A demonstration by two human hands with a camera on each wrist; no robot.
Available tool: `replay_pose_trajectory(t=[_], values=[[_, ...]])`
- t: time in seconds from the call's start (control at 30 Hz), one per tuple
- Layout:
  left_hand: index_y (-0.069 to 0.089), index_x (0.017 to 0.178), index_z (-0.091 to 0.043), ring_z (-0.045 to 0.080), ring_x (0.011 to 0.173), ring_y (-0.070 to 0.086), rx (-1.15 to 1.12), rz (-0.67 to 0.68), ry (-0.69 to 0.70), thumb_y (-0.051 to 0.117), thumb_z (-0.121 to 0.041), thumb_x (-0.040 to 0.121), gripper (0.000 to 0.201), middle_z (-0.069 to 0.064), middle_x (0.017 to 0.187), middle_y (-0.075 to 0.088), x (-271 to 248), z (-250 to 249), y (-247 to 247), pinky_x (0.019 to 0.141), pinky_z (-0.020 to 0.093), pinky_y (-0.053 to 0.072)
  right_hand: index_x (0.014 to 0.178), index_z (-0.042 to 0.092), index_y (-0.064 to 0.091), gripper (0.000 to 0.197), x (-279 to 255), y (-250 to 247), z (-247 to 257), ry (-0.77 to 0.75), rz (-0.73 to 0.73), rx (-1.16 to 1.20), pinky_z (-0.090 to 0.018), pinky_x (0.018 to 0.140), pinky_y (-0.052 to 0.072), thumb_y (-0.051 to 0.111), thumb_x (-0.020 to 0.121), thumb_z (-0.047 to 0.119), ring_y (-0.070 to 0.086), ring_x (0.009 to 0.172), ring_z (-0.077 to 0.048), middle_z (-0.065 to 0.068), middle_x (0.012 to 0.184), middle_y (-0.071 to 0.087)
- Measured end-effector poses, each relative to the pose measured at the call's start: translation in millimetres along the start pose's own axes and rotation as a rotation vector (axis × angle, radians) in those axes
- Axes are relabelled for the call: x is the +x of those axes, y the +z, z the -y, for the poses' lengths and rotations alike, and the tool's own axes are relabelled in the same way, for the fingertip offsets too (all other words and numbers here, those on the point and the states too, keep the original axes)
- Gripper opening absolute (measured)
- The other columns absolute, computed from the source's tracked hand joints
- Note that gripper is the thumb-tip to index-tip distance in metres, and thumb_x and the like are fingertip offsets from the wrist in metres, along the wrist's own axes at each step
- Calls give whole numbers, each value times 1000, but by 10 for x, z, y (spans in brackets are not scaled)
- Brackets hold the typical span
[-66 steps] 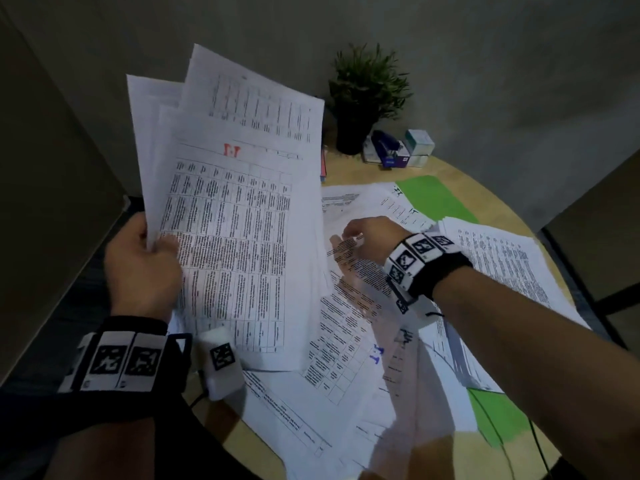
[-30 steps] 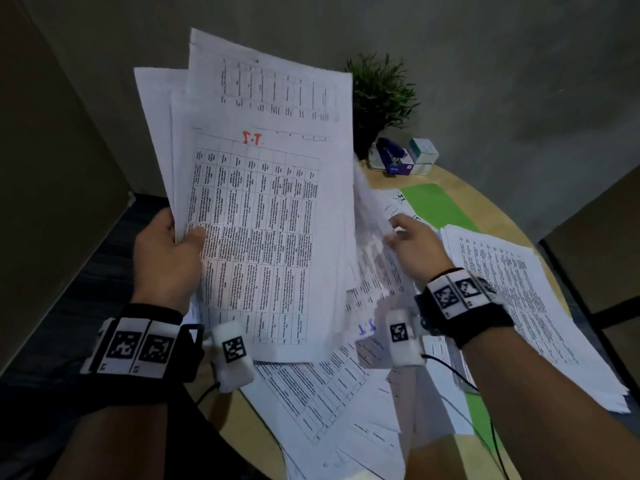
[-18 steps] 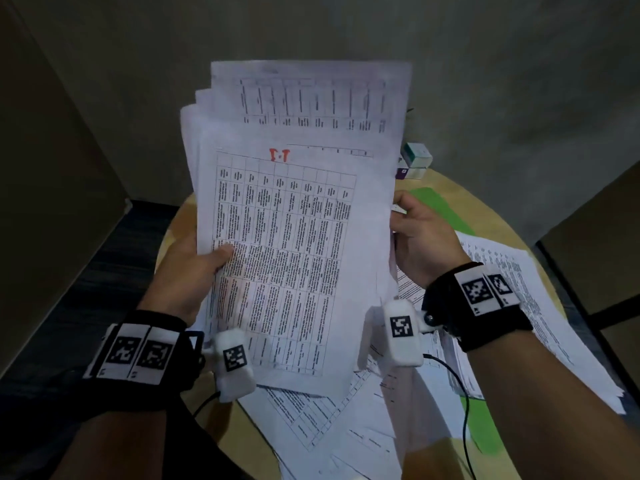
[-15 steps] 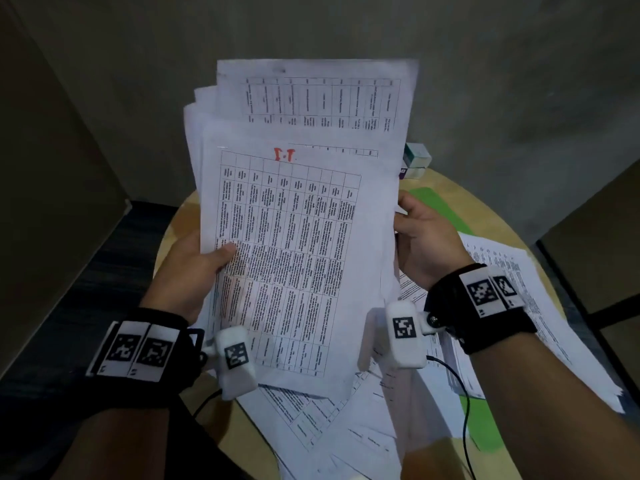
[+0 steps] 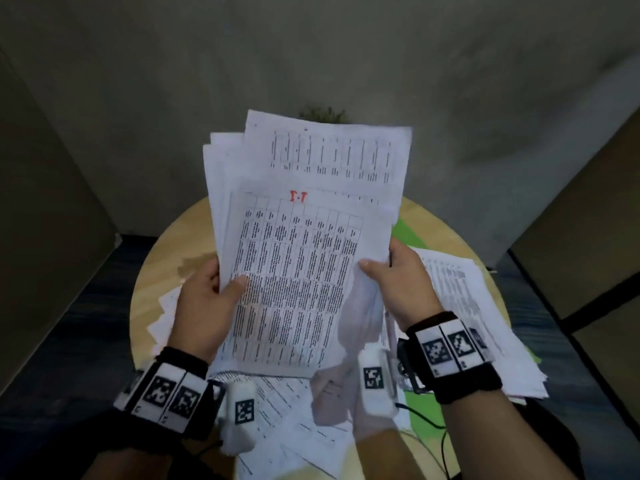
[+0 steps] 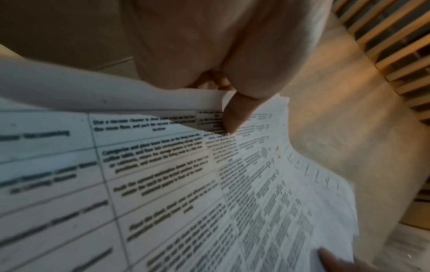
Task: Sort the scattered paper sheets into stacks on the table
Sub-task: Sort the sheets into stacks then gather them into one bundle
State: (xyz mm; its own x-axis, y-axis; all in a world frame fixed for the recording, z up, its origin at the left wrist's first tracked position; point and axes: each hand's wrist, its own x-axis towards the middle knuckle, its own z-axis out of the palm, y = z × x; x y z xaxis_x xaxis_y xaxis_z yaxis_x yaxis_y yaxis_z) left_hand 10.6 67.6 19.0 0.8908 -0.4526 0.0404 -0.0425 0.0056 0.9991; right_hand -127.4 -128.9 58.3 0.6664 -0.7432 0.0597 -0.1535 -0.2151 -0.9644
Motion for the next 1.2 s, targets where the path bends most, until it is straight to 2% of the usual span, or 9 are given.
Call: replay_pose_trajectory(t=[0.1,0.27,0.43,0.5,0.6,0.7,0.87,1.03,1.2], values=[[60,114,-24,16,103,64,31,-75,93,55,-4,94,29,-4,109,69,-259,-107,229,94,44,50,116,23,60,35,-179,-129,117,-43,-94,24,-34,90,52,57,89,0,64,99,-11,6,106,69],[49,118,-29,-16,94,55,-17,-187,158,52,-8,98,29,-21,107,60,-629,-258,493,87,19,45,111,20,59,29,-490,-287,254,-134,-161,146,-6,69,48,56,90,0,60,75,16,19,93,64],[39,124,-25,13,111,54,53,-149,105,54,-7,96,37,-6,120,57,-888,-73,475,101,38,44,117,14,58,30,-716,-273,-37,18,-153,136,-30,79,53,61,89,5,66,94,-13,4,100,69],[35,122,-26,16,111,53,90,-138,54,55,-5,94,40,-4,119,55,-961,10,447,102,46,44,114,15,56,28,-816,-222,-169,85,-148,127,-23,70,49,60,88,5,63,92,-17,6,96,65],[38,118,-32,20,111,54,108,-157,19,53,-5,96,38,-7,117,55,-991,83,457,101,51,45,118,13,54,26,-898,-166,-256,115,-148,82,-6,55,37,55,93,6,56,79,-3,8,90,60],[39,110,-43,17,112,53,67,-187,72,46,-7,99,38,-16,113,55,-971,-25,511,101,42,43,117,13,55,23,-897,-168,-188,68,-165,53,-6,53,36,51,95,7,51,75,8,7,88,59],[31,119,-27,2,102,53,-23,-210,149,47,-4,98,34,-14,112,52,-905,-192,502,85,22,42,108,22,53,23,-895,-259,16,4,-178,179,-9,60,43,52,92,4,56,76,10,14,91,63],[27,117,-19,24,100,52,58,-168,-56,46,-1,97,33,1,110,51,-951,63,496,82,30,38,121,13,49,37,-875,-173,-387,219,-121,-61,-29,73,44,52,85,6,60,95,-24,-5,103,62],[31,110,-13,22,90,49,194,-181,-54,39,0,99,19,4,103,50,-987,149,532,72,25,38,125,6,41,33,-913,-122,-603,309,-34,-163,-30,72,43,39,92,3,53,91,-26,-13,108,57]])
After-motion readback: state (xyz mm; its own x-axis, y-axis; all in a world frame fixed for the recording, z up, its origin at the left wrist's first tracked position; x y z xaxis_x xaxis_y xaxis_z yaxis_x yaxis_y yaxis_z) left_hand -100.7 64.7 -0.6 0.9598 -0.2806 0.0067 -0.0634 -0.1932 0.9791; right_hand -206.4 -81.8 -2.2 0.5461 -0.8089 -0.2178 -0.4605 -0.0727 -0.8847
